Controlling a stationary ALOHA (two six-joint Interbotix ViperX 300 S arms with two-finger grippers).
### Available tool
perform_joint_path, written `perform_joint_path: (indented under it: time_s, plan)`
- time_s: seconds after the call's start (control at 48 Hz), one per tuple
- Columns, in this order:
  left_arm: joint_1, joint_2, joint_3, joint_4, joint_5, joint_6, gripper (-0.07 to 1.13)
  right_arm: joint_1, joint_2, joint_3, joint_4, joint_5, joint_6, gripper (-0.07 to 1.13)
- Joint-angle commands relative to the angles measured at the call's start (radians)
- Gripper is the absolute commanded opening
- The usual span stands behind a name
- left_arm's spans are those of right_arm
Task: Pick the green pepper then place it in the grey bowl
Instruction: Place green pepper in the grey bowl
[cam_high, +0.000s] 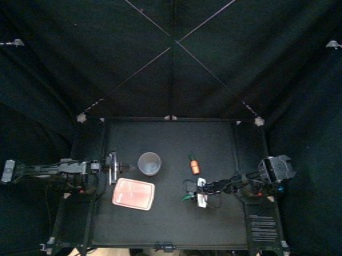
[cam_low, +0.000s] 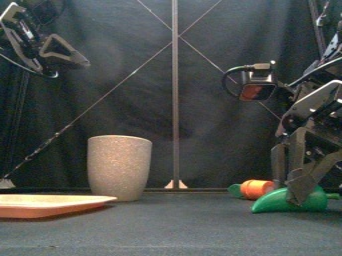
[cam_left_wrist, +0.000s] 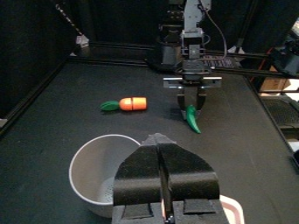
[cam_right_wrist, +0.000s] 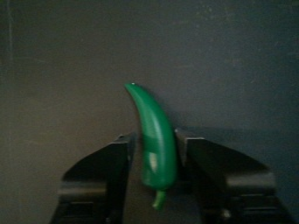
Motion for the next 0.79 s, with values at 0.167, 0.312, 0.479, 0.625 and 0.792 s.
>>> perform_joint_path:
  time_s: [0.167,0.312,0.479,0.625,0.792]
  plan:
    - [0.0,0.005,-0.011,-0.005,-0.009,0.002,0.0,-0.002,-0.025,-0.067,-0.012,0.002,-0.005,0.58]
    - [0.0,0.005,-0.011,-0.005,-0.009,0.003,0.0,-0.011,-0.063,-0.14,-0.084,0.003,-0.009,0.58]
    - [0.003,0.006,-0.008,-0.005,-0.011,0.003,0.0,-0.075,-0.11,-0.259,-0.218,0.005,-0.005,0.58]
    - [0.003,0.006,0.005,-0.005,-0.014,0.0,0.0,-0.166,-0.109,-0.374,-0.319,-0.02,0.002,0.58]
    - [0.002,0.005,0.006,-0.012,-0.044,0.002,0.0,-0.264,-0.048,-0.477,-0.344,-0.063,-0.008,0.58]
